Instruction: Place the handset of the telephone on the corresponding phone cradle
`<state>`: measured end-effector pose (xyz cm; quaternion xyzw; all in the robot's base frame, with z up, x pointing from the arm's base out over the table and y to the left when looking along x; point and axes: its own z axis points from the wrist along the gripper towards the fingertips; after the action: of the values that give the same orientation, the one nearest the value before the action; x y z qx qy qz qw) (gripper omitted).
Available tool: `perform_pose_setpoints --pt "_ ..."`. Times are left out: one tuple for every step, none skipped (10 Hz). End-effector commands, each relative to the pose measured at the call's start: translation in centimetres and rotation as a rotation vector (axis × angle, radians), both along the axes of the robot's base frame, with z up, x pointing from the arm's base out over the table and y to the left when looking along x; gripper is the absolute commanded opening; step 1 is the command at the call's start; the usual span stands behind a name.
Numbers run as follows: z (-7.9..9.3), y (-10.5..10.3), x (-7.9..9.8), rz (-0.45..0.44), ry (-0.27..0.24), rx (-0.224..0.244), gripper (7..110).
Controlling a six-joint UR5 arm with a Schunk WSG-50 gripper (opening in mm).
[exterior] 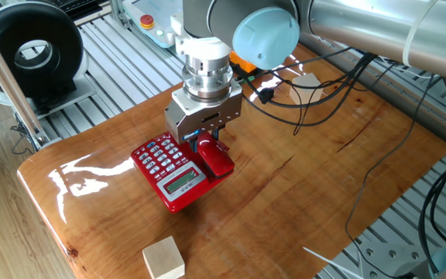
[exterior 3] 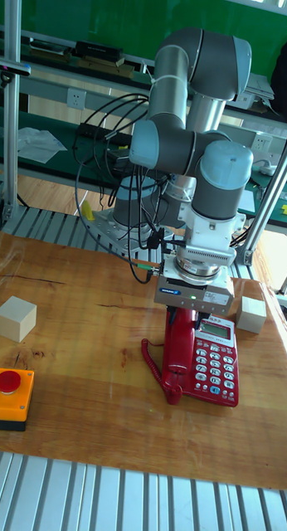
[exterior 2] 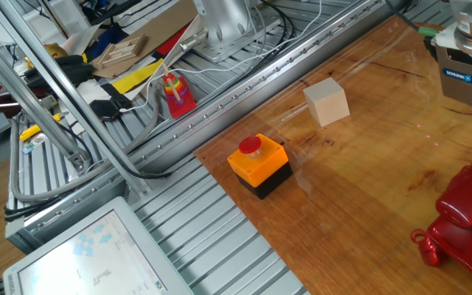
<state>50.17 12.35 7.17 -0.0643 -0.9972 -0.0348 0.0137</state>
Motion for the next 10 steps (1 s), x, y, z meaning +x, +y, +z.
perform_pose_setpoints --pt "0.2 1.0 0.6 0.0 -0.019 0.031 44" --pt "0.1 0.9 0.6 0.0 -0.019 0.025 44" --pt "0.0 0.8 0.5 0.002 -0.013 0.023 44" --pt "-0.1 0.7 0.5 -0.002 -0.01 0.017 44" --pt "-0.1 0.6 0.3 -0.002 -0.005 0.014 44" --pt "-0.1 0.6 0.3 0.013 -0.003 0.016 44" --pt "-0.1 0.4 0.1 0.014 0.003 0.013 44" --pt "-0.1 0.4 0.0 0.016 0.006 0.013 44" --pt "-0.1 1.0 -0.1 0.033 0.009 0.038 66" --pt "0.0 1.6 0.0 0.044 0.006 0.064 66"
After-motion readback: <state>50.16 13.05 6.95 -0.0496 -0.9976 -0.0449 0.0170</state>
